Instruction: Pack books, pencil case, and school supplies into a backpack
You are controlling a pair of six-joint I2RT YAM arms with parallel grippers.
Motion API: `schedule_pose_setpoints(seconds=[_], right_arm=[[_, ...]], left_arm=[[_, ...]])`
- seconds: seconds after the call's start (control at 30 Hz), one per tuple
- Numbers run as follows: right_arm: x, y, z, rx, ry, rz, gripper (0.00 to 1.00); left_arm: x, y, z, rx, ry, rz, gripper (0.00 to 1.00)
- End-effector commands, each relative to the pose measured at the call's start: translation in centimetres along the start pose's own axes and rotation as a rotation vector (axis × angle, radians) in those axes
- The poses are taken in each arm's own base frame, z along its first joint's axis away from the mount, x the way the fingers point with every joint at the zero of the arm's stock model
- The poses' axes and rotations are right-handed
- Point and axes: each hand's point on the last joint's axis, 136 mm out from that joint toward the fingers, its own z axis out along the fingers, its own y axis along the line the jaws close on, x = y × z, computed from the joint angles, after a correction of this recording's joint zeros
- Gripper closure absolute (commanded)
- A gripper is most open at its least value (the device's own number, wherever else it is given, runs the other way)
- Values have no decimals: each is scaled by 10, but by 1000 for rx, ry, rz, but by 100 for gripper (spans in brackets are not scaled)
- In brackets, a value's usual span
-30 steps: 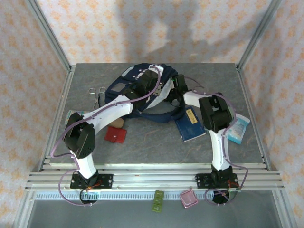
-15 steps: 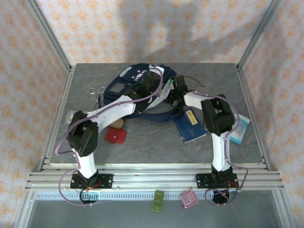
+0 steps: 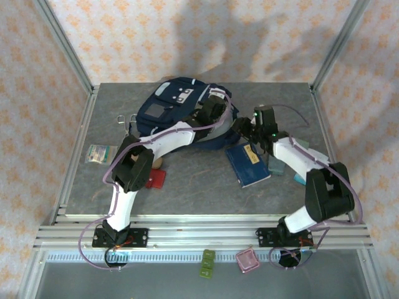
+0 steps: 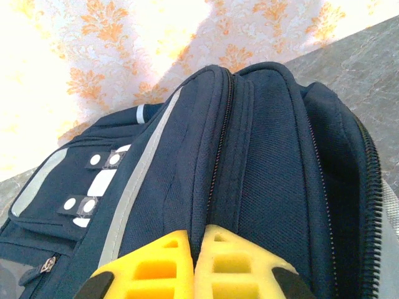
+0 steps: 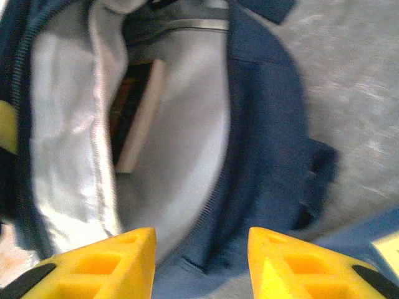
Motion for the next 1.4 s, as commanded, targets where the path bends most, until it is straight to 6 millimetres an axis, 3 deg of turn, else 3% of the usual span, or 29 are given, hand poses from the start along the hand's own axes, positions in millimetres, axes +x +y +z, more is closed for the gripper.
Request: schedule_pose_setpoints(seconds=[0.0,0.1,0.17,0.23,0.33,0.53,0.67,0.77,0.87,0.97,1.03,1.2,1.37], right_arm=[[11,-59,-14,213,-37,18,57],[24,-86,-15,296,-26,15,57],[33,-98,-10,322,-5,13,57],[43,-104,-3,323,29,15,58],[55,-112,5,333,74,15,60],[103,-118,14,314,207,28,64],[129,-99,10,243,240,43,65],[126,-71,0,139,216,53,64],[95,-60,-19,166,111,15,55],[65,-75,-31,296,25,-36,47],[59,-91,-31,352,24,-45,47],[76,-115,-16,359,93,-39,50],[103,-115,-6,296,194,-19,54]], left_arm=[[-35,17,-14,-22,-62,-68,87],[-36,3,-34,92,-46,-141,55],[-35,-9,-49,183,-33,-182,48],[-32,-18,-68,258,-13,-226,45],[-10,-38,-90,387,50,-277,44],[62,-67,-119,591,226,-453,41],[113,-82,-126,651,350,-552,41],[139,-87,-129,649,407,-596,41],[154,-92,-131,635,455,-585,39],[166,-93,-130,614,497,-576,39],[171,-96,-130,613,513,-575,39],[182,-113,-129,634,564,-565,39],[191,-127,-124,642,605,-548,39]])
